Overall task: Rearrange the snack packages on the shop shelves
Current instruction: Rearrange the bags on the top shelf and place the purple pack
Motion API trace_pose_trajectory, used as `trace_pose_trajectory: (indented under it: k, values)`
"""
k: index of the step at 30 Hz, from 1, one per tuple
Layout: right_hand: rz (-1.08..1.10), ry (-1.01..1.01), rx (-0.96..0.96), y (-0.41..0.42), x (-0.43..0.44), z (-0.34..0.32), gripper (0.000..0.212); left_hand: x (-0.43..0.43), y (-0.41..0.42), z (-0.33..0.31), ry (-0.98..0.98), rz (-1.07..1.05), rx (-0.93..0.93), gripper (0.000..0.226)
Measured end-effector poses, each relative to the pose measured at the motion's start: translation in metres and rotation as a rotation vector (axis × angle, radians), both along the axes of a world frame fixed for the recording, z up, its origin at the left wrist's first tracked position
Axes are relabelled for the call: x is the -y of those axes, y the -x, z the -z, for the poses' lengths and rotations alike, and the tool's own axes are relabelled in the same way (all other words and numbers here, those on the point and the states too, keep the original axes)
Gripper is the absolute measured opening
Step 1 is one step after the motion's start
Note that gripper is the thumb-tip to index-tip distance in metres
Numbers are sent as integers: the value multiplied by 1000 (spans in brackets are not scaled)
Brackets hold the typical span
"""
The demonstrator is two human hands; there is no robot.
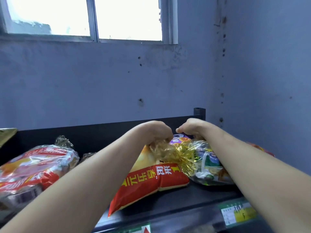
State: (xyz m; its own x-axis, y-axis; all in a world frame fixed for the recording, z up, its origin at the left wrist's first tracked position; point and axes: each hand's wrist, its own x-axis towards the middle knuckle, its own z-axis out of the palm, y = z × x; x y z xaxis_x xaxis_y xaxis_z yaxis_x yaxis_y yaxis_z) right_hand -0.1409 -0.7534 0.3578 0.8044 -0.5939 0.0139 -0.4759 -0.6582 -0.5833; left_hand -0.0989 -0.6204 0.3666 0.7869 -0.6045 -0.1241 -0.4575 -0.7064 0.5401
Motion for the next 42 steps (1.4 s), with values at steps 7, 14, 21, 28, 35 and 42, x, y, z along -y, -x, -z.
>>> trace_pose_trajectory:
  k: [7,14,21,28,35,42]
  values:
    - [-4,30,-133,-12,5,15,49,8,-17,8,-66,-26,-128,42]
    - [66,-124,16,-28,16,24,42,14,-32,19,42,-99,-130,21]
    - [173,-431,477,-34,24,30,12,18,-39,32,435,-97,-129,29]
    - [94,-594,825,-21,14,15,21,17,-35,17,828,-86,-33,49]
    - [-71,-612,947,-4,-17,-14,33,-7,-8,-11,986,-80,173,40]
    - [-130,-528,958,24,-66,-32,42,-54,25,-22,1103,-104,262,50]
